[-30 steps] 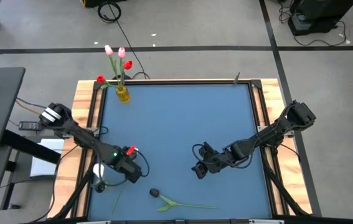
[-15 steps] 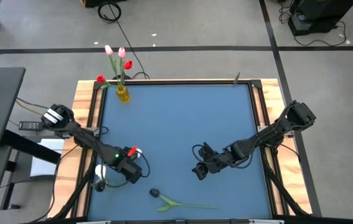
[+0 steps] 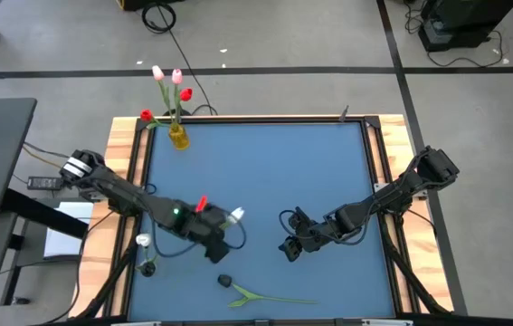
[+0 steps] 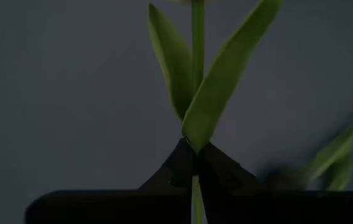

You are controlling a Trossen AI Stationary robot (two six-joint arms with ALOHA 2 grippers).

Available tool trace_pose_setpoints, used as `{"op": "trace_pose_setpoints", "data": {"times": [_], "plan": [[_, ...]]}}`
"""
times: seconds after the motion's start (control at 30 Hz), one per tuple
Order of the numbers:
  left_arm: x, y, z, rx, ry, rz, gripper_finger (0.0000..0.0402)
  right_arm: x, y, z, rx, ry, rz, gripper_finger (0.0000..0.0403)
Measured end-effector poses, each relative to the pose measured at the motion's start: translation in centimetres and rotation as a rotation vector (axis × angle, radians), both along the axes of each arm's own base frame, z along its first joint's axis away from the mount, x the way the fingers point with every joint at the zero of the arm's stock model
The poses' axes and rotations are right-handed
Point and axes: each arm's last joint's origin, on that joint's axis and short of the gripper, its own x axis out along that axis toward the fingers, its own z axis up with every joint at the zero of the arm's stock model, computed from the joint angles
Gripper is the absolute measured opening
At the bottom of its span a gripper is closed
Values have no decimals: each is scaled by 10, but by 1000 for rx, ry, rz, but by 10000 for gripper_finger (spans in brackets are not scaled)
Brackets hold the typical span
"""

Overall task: Sort flowers into vase by color
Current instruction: Put the white flower into the transparent vase

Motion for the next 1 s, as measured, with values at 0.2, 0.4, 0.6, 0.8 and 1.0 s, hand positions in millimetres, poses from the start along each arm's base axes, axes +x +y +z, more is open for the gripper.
{"op": "trace_pose_setpoints", "data": {"times": [0.2,0.4,0.6,0.8,1.0], "plan": [[18,23,67,193,-245,-50,12,0,0,0,19,2,-3,197],[12,40,131,296,-430,-166,10,1,1,1,56,-11,-34,197],[-37,51,187,487,-589,-281,10,2,1,2,104,-15,-83,197],[-99,71,174,557,-536,-287,10,2,1,2,159,-10,-141,197],[-166,91,150,503,-650,-324,9,2,4,4,197,-49,-235,197]]}}
